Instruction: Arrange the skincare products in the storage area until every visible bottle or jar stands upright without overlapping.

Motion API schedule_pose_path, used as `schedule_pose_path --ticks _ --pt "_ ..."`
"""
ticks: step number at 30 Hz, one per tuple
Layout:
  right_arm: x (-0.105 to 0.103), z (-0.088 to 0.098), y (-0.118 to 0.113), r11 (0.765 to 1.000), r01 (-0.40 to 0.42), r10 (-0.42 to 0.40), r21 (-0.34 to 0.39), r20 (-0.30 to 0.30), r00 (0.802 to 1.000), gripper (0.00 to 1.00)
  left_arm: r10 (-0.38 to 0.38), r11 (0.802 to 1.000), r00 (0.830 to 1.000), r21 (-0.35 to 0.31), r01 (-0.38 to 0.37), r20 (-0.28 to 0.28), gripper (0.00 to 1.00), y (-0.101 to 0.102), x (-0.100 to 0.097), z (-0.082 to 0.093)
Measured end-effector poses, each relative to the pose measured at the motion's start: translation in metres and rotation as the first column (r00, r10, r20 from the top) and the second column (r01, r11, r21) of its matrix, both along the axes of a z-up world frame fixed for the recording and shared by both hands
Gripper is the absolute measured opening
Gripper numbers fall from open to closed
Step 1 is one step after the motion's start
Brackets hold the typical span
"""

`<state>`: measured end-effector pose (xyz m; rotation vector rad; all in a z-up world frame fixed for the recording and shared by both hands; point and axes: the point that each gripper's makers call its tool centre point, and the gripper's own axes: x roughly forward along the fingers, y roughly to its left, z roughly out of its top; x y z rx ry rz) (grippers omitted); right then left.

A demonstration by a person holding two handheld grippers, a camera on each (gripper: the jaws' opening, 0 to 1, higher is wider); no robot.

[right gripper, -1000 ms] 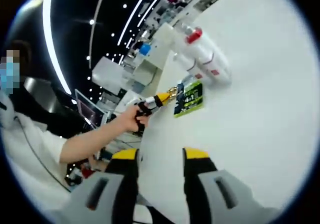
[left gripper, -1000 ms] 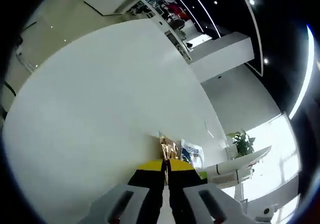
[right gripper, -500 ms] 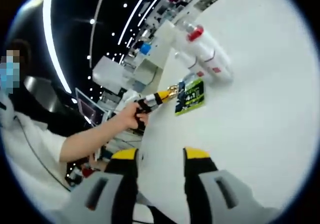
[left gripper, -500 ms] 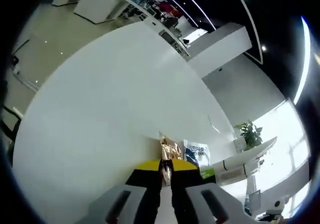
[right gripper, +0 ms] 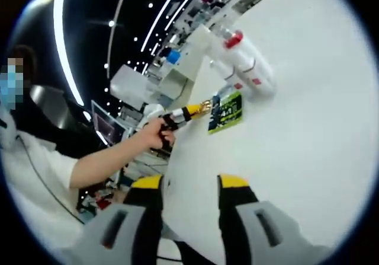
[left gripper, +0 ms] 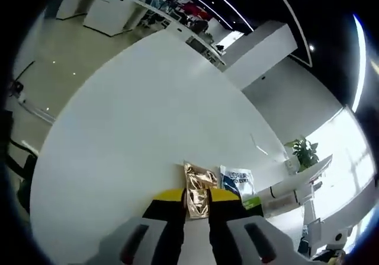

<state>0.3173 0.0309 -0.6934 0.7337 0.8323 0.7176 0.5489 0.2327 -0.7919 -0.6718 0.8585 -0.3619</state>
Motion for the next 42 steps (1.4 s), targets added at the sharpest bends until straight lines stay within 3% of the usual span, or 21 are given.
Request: schedule_pose_path --ticks 6,10,12,16,19,21,25,29,31,33,34,36,39,42 --pt "-0.006 0.001 0.001 1.000 -0.008 0.008 0.000 0.006 1.000 0.35 -0.013 0.999 1.000 0.052 0.012 0.018 0.25 0.002 -0.002 0.002" --pt "-0.009 0.000 0.002 1.000 -0.015 0.015 0.001 0.009 1.000 0.35 -0.012 0.997 1.000 0.082 0.011 0.022 0.36 0.007 -0.011 0.004" --pt "-0.011 0.000 0.005 1.000 -0.021 0.021 0.005 0.009 1.000 0.35 0.001 0.995 0.999 0.095 -0.005 0.039 0.43 0.012 -0.016 0.009" --pt "-0.012 -0.004 0.014 0.999 -0.043 0.043 0.018 0.008 0.999 0.35 0.011 0.998 0.995 0.060 -0.017 0.097 0.42 0.012 -0.035 0.030" --pt "-0.013 -0.005 0.028 0.996 -0.077 0.077 0.033 0.012 0.997 0.35 -0.022 0.996 0.990 0.090 0.010 0.137 0.42 0.011 -0.057 0.041" --pt "-0.014 -0.006 0.037 0.994 -0.103 0.103 0.043 0.016 0.995 0.35 -0.048 0.992 0.986 0.126 0.028 0.161 0.42 0.014 -0.083 0.046" --pt "-0.017 -0.008 0.058 0.983 -0.173 0.172 0.055 0.024 0.985 0.35 -0.130 0.978 0.978 0.183 0.100 0.161 0.43 0.016 -0.134 0.048" --pt "-0.020 -0.005 0.073 0.973 -0.220 0.218 0.071 0.037 0.975 0.35 -0.146 0.970 0.977 0.216 0.111 0.154 0.44 0.034 -0.182 0.052" --pt "-0.022 -0.004 0.080 0.967 -0.242 0.239 0.074 0.049 0.970 0.35 -0.144 0.965 0.978 0.242 0.105 0.153 0.48 0.045 -0.196 0.051" --pt "-0.025 -0.003 0.084 0.964 -0.254 0.250 0.077 0.052 0.967 0.35 -0.183 0.945 0.972 0.298 0.134 0.145 0.56 0.055 -0.210 0.045" --pt "-0.029 -0.003 0.087 0.961 -0.266 0.262 0.079 0.058 0.963 0.35 -0.245 0.915 0.961 0.360 0.184 0.130 0.61 0.061 -0.223 0.038" --pt "-0.035 -0.003 0.089 0.958 -0.277 0.273 0.079 0.062 0.960 0.35 -0.291 0.881 0.951 0.415 0.226 0.100 0.72 0.066 -0.234 0.031" --pt "-0.043 -0.005 0.089 0.955 -0.283 0.278 0.087 0.062 0.959 0.35 -0.423 0.786 0.906 0.509 0.351 0.028 0.73 0.072 -0.255 0.013" --pt "-0.048 -0.005 0.087 0.958 -0.271 0.266 0.097 0.056 0.962 0.35 -0.467 0.745 0.884 0.541 0.389 0.008 0.71 0.075 -0.261 0.005"
